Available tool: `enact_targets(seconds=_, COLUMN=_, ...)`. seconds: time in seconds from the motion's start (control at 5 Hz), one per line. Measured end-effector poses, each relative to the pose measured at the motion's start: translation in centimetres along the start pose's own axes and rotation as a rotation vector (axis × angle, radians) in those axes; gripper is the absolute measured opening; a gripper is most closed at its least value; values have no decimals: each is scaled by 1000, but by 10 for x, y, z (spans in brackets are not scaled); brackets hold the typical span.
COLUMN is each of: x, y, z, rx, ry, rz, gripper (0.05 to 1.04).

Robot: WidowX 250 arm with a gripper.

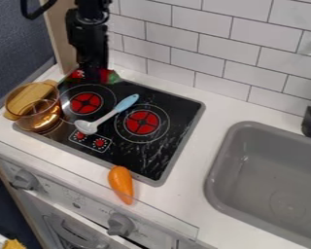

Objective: Place the red pepper in between the right heater and the yellow thing

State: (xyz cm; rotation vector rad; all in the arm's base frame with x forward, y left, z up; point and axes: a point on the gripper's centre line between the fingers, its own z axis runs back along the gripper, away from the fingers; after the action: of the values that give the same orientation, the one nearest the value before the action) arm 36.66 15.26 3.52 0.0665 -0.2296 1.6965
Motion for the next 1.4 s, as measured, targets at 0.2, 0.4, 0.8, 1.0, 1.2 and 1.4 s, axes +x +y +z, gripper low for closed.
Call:
enact_targets(seconds=0.2, x=-26, y=16, z=9, rx=-52, ry=-4, rz=-190, gripper=481)
enact_targets(seconds=0.4, x=-54, y=34, z=11, rx=-74, ry=-33, rz=-334, gripper=481)
enact_targets(seconds=0.8, x=-93, y=68, z=-1, rx=-54, ry=-54, rz=-509, gripper=481)
enact_targets(seconds=1.0, x=-105, y=76, z=-13, rx=-26, ry=-57, rz=-546, gripper=481)
enact_targets(seconds=1.2, x=-110, y=80, z=-23, rx=-3, ry=-51, rz=-547, gripper=481)
enact_targets(seconds=1.4, x=-110, y=80, z=-27, rx=12, ry=-70, rz=-546, gripper=543)
